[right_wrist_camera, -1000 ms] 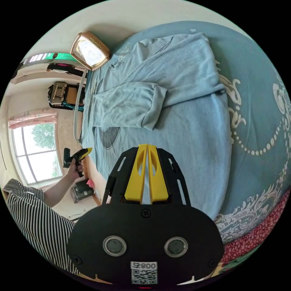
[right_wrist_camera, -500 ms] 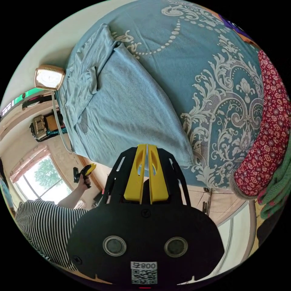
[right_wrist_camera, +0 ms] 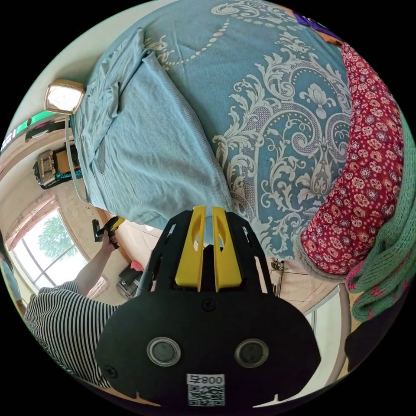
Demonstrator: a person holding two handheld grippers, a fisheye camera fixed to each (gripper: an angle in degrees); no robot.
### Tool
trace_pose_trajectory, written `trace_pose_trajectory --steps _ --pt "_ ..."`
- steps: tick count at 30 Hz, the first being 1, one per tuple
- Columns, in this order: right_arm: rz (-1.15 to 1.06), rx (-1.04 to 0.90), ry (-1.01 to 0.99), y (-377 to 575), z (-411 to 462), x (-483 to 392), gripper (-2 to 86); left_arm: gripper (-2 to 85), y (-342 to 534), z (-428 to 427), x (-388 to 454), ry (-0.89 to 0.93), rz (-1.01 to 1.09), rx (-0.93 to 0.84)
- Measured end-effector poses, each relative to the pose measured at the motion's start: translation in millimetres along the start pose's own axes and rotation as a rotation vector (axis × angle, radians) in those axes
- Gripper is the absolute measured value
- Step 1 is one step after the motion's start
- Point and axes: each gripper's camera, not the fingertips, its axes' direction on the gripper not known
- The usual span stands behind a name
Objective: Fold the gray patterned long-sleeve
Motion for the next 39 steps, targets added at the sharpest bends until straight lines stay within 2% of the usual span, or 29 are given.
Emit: trace_pose_trajectory --steps 5,12,24,28,31,39 --pt "-0.014 0.036 0.02 22.3 -16.5 15.0 5.7 6.6 32.3 -7.4 -4.9 0.15 0.031 0.051" --pt "-0.08 0.066 0.006 32.5 -29.9 8.6 7.7 2.2 85.0 -30.6 10.3 0.148 0.012 0.093" --pt "-0.114 0.034 0.167 59.2 -26.7 -20.8 7.5 1.3 169.3 -92.7 56.8 0.221 0.059 0.131" --pt "-0.077 0.103 0.181 75.5 -45.8 -20.1 8.3 1.3 183.4 -110.2 70.2 0.201 0.064 0.116" --pt "-0.053 0.064 0.15 79.2 -42.7 -15.7 8.9 1.3 190.7 -119.9 79.4 0.19 0.063 0.097" --pt "-0.013 0.081 0.286 92.4 -50.3 -35.0 7.6 1.3 214.2 -141.2 106.0 0.194 0.05 0.072"
